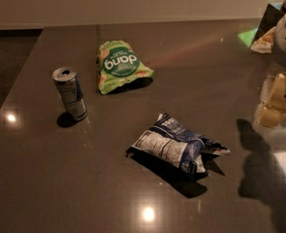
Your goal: Pick redbull can
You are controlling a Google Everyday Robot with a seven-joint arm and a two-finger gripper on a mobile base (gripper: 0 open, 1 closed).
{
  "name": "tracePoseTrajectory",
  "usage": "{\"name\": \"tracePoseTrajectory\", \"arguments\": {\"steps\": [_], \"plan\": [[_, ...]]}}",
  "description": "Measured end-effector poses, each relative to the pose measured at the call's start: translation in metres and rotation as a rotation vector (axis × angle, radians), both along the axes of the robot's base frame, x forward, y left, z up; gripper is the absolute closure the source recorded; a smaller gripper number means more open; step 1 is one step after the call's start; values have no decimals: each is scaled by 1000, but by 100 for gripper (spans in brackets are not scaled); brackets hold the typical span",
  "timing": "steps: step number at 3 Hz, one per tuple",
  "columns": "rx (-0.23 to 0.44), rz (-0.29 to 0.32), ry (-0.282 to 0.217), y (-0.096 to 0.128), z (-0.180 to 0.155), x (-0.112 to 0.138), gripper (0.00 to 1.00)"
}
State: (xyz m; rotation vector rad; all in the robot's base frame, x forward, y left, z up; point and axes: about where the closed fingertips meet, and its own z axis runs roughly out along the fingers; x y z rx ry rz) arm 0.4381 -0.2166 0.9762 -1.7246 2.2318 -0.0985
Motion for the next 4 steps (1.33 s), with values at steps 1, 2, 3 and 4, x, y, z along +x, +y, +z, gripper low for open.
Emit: {"name": "tracePoseTrajectory", "arguments": {"steps": [1,2,3,4], "plan": [[0,0,0,0,0,0,0],[40,14,-12,12,5,5,0],[157,71,-24,61,6,28,0],[233,134,-26,116,-1,46,0]]}}
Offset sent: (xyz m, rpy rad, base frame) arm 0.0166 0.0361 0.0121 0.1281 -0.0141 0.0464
